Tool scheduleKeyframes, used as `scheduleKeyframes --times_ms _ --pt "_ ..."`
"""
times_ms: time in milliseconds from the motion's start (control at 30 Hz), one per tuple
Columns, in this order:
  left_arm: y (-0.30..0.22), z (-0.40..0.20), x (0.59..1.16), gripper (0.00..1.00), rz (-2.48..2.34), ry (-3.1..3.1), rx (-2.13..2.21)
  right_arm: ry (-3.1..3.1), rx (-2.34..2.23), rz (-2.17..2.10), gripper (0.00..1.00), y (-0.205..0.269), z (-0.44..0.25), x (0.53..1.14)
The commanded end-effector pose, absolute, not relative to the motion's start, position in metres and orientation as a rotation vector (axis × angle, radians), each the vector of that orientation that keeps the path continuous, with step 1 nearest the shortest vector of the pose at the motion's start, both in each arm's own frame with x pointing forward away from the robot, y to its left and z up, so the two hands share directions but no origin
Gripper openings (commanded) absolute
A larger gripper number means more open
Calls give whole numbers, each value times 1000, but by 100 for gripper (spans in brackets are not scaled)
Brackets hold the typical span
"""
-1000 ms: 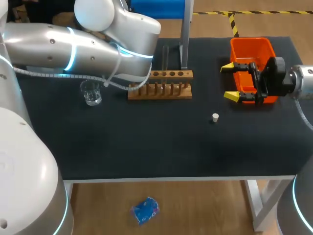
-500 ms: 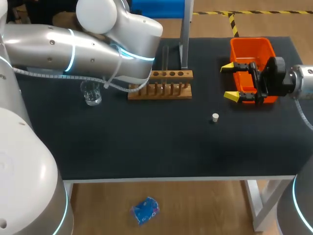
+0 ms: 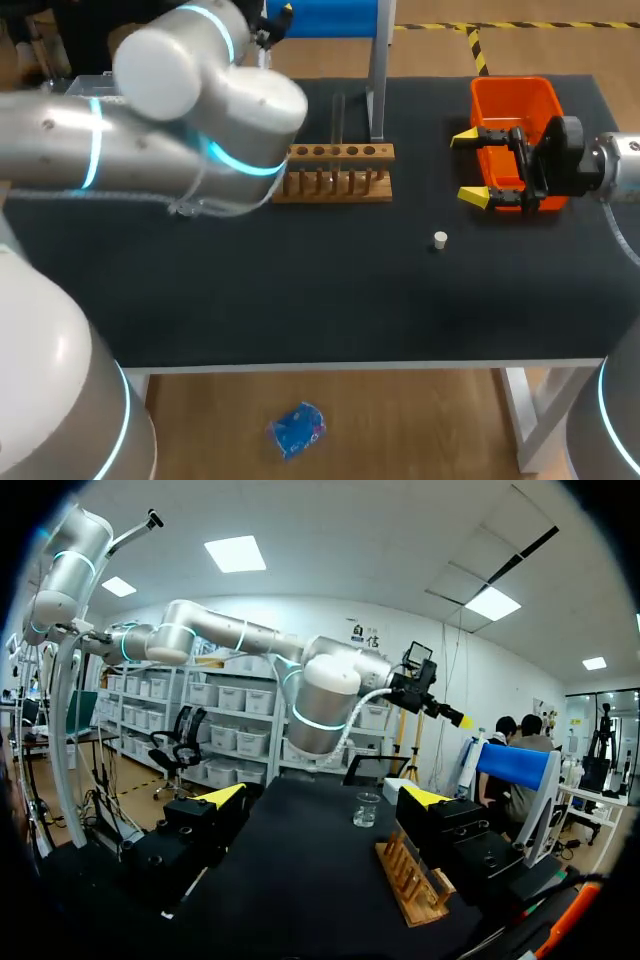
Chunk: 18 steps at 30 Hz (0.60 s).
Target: Invert the test tube, pick up the pipette, mount the tip to pipette, aspirate from beaker and dispense into the tube, eject the tip, return the pipette, and cap with the stopper.
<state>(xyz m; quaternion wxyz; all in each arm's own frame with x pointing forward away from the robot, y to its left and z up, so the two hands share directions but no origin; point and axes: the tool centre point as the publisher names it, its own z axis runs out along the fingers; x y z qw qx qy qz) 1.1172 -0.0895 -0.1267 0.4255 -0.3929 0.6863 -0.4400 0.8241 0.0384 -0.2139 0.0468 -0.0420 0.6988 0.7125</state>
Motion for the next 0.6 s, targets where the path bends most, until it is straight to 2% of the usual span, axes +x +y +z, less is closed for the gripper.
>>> scheduleKeyframes --times_ms 33,600 --pt "-67 -121 1072 100 -1465 1761 -650 2134 -128 2171 100 38 -213 823" --pt "-72 -121 1072 100 -1479 1809 -588 2134 -128 2171 100 38 -213 823"
